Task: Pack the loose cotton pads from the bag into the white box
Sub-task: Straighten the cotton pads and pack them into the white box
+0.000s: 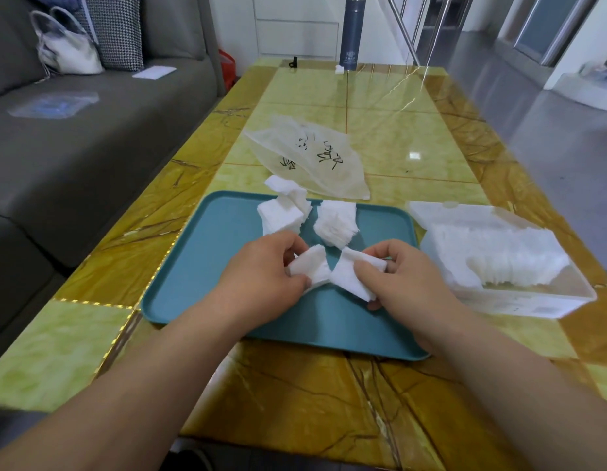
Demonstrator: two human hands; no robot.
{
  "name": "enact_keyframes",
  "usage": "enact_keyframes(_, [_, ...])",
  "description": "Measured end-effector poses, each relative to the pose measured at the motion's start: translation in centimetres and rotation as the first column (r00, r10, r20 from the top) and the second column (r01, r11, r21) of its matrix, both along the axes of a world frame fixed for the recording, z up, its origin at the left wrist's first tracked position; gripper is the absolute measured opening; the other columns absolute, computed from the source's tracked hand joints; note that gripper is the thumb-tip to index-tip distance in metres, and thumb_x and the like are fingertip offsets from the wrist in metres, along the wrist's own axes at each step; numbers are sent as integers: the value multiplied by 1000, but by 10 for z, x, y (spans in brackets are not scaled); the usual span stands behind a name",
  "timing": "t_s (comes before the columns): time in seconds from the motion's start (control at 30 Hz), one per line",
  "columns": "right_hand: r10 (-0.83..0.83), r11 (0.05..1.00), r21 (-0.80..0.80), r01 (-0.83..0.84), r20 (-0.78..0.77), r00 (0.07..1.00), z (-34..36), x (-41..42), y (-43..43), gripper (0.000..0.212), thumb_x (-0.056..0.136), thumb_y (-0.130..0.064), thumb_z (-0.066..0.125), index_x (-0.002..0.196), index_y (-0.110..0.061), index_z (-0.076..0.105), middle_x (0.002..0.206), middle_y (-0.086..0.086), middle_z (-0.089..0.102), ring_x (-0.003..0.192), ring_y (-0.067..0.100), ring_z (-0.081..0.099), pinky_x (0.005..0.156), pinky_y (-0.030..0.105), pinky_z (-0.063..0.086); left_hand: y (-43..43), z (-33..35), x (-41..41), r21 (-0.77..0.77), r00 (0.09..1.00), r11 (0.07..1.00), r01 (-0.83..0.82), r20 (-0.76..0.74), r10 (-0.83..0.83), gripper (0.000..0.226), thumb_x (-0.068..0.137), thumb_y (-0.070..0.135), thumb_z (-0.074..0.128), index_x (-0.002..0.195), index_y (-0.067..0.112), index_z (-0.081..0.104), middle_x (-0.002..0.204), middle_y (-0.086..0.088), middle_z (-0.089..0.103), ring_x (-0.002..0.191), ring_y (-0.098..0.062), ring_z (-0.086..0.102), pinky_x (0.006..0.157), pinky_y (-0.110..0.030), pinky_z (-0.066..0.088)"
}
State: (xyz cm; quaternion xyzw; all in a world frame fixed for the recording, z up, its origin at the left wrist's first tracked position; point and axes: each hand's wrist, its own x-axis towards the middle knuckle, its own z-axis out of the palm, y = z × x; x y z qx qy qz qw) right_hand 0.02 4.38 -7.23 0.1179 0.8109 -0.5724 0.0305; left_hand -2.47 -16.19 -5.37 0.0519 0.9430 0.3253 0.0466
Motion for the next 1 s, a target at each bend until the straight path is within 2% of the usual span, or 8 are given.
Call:
enact_keyframes(0.07, [-5,1000,-5,5,-7,1000,1,1,0,5,95,-22,67,99,-25,66,88,5,77,69,20,70,61,31,60,-1,-1,-1,55,1000,998,-14,-8,14,23,79,28,80,98,36,68,87,17,69,78,0,62,72,-28,53])
enact_keyframes(0.17, [-21,997,-77,21,-2,1000,6,4,-2,6,99,-17,63,104,-19,62,87,10,78,73,26,77,63,40,62,-3,3,-1,190,993,978,-85,-60,98,9,80,26,76,81,30,68,69,17,66,62,0,57,57,-21,43])
enact_keyframes(0.27, [-44,985,-164,43,2,999,12,5,-3,6,101,-12,62,106,-14,60,92,16,77,74,27,77,68,49,63,-5,13,4,382,983,918,-107,-98,155,8,80,18,75,79,18,67,66,6,64,51,-2,49,47,-13,38])
enact_keyframes(0.43, [-34,987,-158,24,-64,997,21,7,-4,12,97,-9,68,105,-16,65,88,6,79,69,22,78,62,40,62,2,23,20,646,994,763,37,58,-97,12,84,5,78,87,16,74,77,-9,76,67,-14,66,60,-30,52])
enact_keyframes(0.53, [26,986,-162,-39,-79,997,23,9,-6,27,93,0,66,110,-19,69,90,0,81,80,21,78,64,34,62,6,18,21,638,979,765,89,85,-185,14,94,5,71,102,15,76,85,-5,79,78,-14,72,63,-29,53])
enact_keyframes(0.63, [109,971,-204,-127,-99,989,24,11,-9,24,98,-4,64,113,-20,74,94,3,82,92,22,77,72,34,63,9,15,18,662,981,747,62,98,-169,13,96,7,69,106,14,74,87,-5,80,77,-14,73,67,-24,54])
enact_keyframes(0.8, [139,953,-256,-159,-95,986,26,12,-12,21,102,-9,62,116,-18,76,97,2,82,94,16,77,82,34,65,10,8,13,674,989,739,20,95,-113,10,92,8,75,98,14,70,89,-7,80,79,-19,71,79,-37,57])
enact_keyframes(1.0, [190,955,-210,-207,-97,977,28,13,-10,23,101,-8,63,110,-23,78,96,3,81,100,25,75,89,39,64,8,3,11,663,988,747,48,77,-132,8,88,12,80,92,15,74,94,-11,79,86,-23,71,89,-50,59])
